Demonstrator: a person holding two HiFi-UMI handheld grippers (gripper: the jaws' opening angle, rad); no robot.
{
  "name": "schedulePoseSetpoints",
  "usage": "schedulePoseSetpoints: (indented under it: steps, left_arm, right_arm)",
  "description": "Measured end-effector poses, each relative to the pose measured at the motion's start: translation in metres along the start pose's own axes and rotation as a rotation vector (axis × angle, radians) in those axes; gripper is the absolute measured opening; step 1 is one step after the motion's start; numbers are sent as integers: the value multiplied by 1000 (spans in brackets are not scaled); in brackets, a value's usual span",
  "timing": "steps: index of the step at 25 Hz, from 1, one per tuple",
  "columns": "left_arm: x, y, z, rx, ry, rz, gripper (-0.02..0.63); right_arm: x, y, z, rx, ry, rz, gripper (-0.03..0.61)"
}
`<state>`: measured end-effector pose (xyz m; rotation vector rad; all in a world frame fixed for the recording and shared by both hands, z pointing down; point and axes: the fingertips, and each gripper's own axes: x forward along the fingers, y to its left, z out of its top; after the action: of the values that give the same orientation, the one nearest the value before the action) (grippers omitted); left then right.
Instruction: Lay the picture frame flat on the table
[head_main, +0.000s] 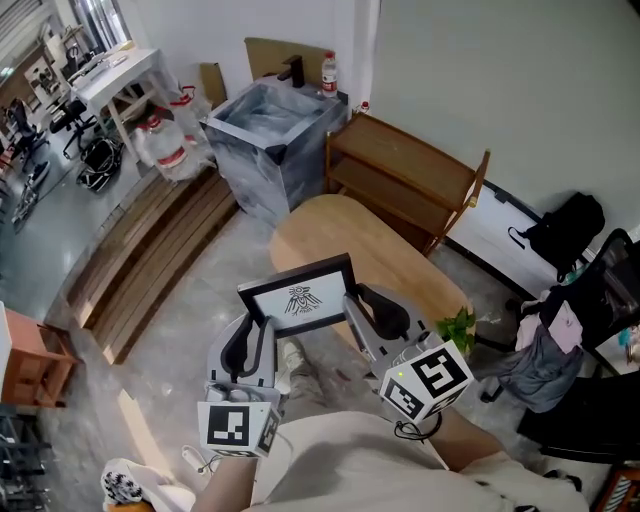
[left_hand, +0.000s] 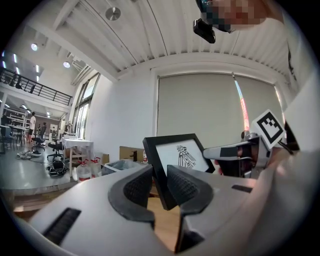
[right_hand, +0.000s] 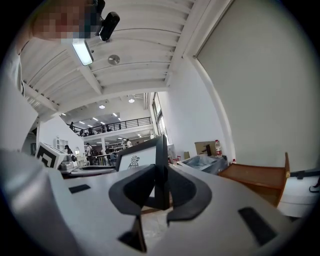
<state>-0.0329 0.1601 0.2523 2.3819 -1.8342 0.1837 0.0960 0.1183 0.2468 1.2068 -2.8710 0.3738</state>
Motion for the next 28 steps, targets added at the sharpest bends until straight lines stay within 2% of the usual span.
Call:
schedulePoseSetpoints:
  steps: [8, 17, 22, 28]
  left_arm:
    - [74, 92, 15, -41, 50, -4, 86]
    - [162, 194, 39, -15, 46, -30, 86]
    - [201, 224, 50, 6, 36, -57, 86]
    - [238, 236, 54, -6, 34, -72, 86]
  right_arm:
    - [119, -17, 15, 26, 34, 1, 60]
    - [244, -34, 36, 25, 59, -26, 60]
    - [286, -50, 44, 33, 61, -60, 60]
    - [314, -75, 50, 33, 66, -83, 60]
